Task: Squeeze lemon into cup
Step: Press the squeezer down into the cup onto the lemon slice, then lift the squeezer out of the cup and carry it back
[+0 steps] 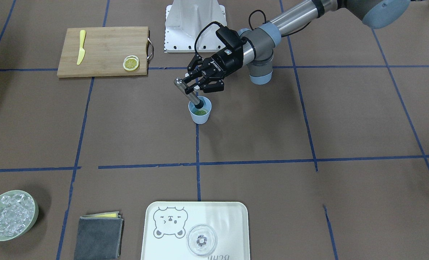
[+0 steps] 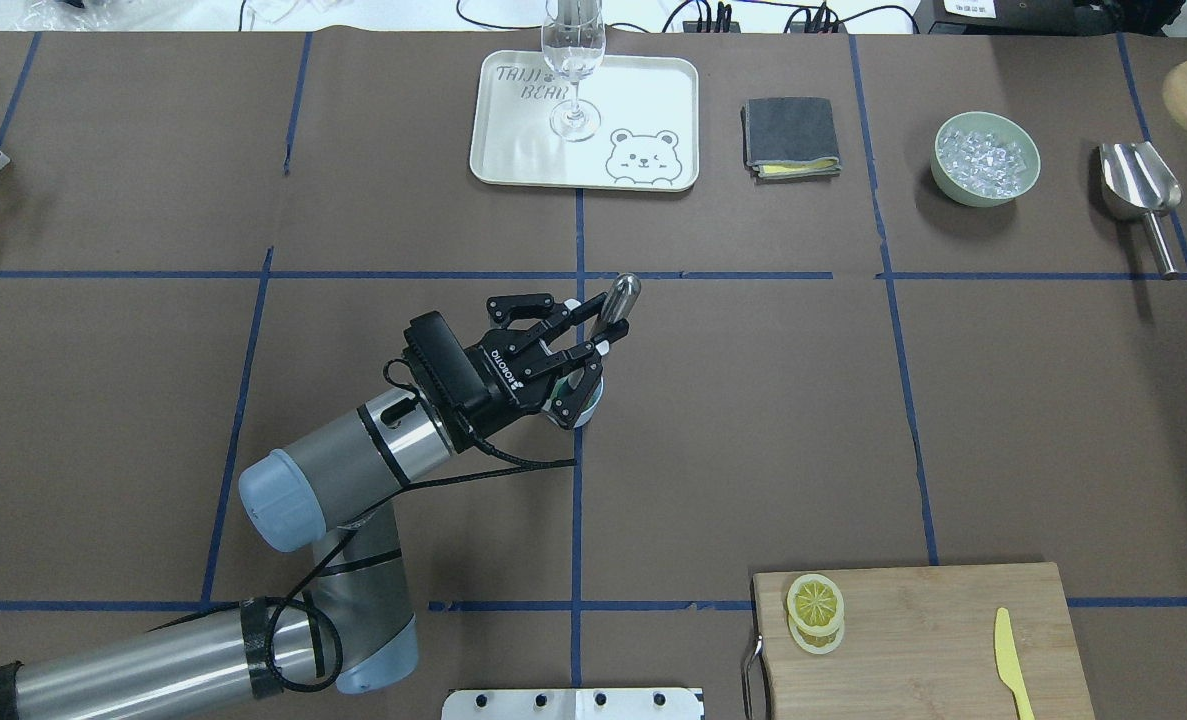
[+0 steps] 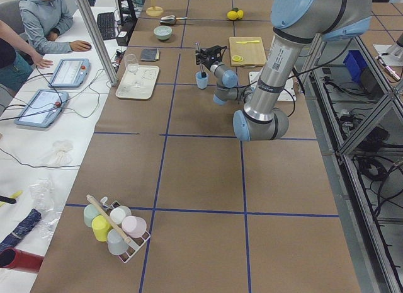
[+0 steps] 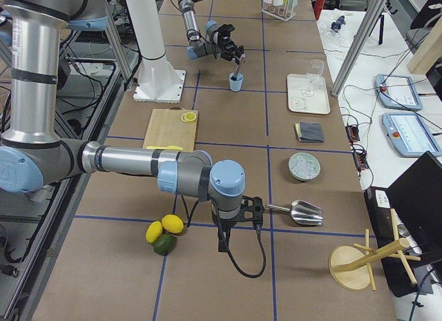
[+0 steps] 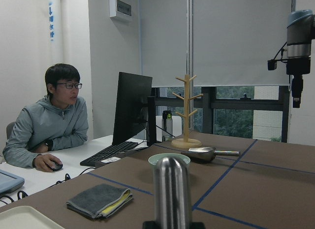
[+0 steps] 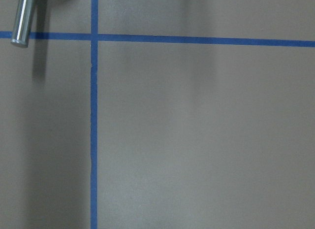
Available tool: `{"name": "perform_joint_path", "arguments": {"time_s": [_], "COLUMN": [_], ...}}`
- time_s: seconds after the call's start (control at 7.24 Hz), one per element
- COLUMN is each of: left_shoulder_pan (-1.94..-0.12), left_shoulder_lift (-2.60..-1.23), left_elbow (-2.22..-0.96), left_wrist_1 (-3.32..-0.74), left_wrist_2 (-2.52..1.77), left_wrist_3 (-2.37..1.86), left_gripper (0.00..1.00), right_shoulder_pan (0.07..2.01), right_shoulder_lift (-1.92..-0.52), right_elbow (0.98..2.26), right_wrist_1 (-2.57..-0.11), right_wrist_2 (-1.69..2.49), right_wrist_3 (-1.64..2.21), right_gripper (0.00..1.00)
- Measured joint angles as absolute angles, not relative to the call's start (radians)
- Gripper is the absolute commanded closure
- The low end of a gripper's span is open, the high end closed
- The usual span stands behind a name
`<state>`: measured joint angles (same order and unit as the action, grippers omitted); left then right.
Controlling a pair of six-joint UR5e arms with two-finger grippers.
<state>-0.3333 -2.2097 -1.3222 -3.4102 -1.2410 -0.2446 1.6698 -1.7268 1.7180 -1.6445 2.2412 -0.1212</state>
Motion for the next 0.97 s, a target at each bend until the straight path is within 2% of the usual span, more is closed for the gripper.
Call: {"name": "perform_joint_path", "arguments": {"time_s": [0.28,0.97], "left_shoulder_pan": [-0.347,-0.382], "left_shoulder_lift": [-2.195,-2.112], "left_elbow": [-1.399,-1.594], "left_wrist_1": [-3.338,-2.889], "left_wrist_2": [-1.243,-1.246], "left_wrist_3": [-0.252,-0.567], "left_gripper": [1.0,1.0], "right_shoulder_pan": [1.67,1.67], "right_shoulder_lift": [-1.728,-1.729], "right_elbow": [1.718,1.718], "right_wrist_1": [-1.644,-1.644], "right_wrist_2": [2.241,2.243], "right_wrist_3": [-0.121,-0.123], "right_gripper": [0.0,0.0]}}
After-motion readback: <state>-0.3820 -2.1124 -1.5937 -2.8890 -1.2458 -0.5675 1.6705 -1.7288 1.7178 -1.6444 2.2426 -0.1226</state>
